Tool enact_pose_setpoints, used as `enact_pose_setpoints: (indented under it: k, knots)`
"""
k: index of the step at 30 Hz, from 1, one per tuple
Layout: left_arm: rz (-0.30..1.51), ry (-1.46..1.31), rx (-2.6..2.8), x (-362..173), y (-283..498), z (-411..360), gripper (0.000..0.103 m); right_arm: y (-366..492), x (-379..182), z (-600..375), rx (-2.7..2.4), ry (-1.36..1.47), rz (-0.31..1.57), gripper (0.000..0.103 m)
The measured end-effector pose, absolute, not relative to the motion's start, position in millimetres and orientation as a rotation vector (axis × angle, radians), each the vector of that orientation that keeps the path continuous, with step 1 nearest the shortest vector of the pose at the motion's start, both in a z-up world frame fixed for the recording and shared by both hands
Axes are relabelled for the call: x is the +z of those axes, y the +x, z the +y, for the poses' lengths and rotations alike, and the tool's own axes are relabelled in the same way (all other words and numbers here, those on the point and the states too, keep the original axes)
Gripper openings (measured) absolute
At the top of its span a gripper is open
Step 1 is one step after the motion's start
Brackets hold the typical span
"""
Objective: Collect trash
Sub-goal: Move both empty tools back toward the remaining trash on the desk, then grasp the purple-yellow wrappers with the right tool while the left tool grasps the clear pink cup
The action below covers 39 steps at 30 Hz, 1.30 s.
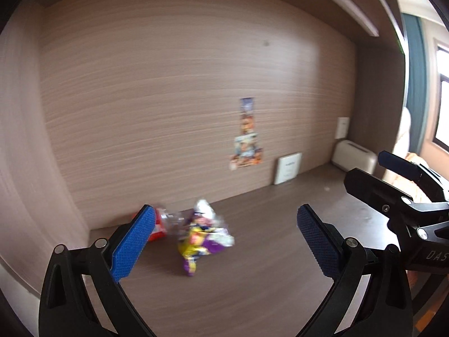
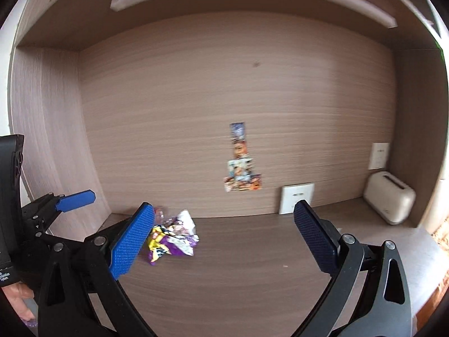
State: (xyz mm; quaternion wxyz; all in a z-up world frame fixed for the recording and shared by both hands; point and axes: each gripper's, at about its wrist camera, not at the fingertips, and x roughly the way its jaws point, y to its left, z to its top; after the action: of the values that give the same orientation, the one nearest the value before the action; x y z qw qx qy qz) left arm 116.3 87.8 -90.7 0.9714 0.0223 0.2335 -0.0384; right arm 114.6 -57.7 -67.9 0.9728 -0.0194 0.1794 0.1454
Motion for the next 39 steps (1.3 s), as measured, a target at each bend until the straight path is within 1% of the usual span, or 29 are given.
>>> enact_pose_setpoints:
  k: [5,11,13,22,33,34,35,36,37,38,39]
  knots:
    - [0.522,0.003,-0.055,-113,135,136,0.099,139,-93,-25,0.336,-0.068,0.425,0.099]
    - [0.63,-0.104,-0.077,-151,181,191,0.099,171,-138,13,0.367,-0.113,0.537,0.099]
    - [0.631,-0.119,-0.099,-161,195,201,0.099,181,-152,28,0.373,-0.131,0.569,0.099]
    - [0.71,-0.126,-0.179,-202,252,216,0.099,234,-195,68,0.369,-0.188,0.681,0.099]
    - [0.755,-0.182,-0.315,-224,276,228,0.097,271,-219,69,0.33,-0.211,0.767,0.099]
    - [0.758,-0.184,-0.33,-225,278,226,0.095,274,-222,70,0.325,-0.211,0.773,0.099]
    - [0.76,-0.178,-0.337,-227,280,224,0.088,276,-224,69,0.324,-0.21,0.777,0.099]
    - [0.766,-0.17,-0.341,-229,282,222,0.083,278,-225,68,0.331,-0.207,0.778,0.099]
    - [0.778,-0.166,-0.345,-232,286,219,0.074,280,-226,67,0.327,-0.205,0.769,0.099]
    - [0.788,-0.162,-0.338,-234,289,217,0.063,282,-226,65,0.319,-0.21,0.761,0.099]
    - [0.794,-0.159,-0.337,-237,292,215,0.052,285,-227,64,0.327,-0.21,0.759,0.095]
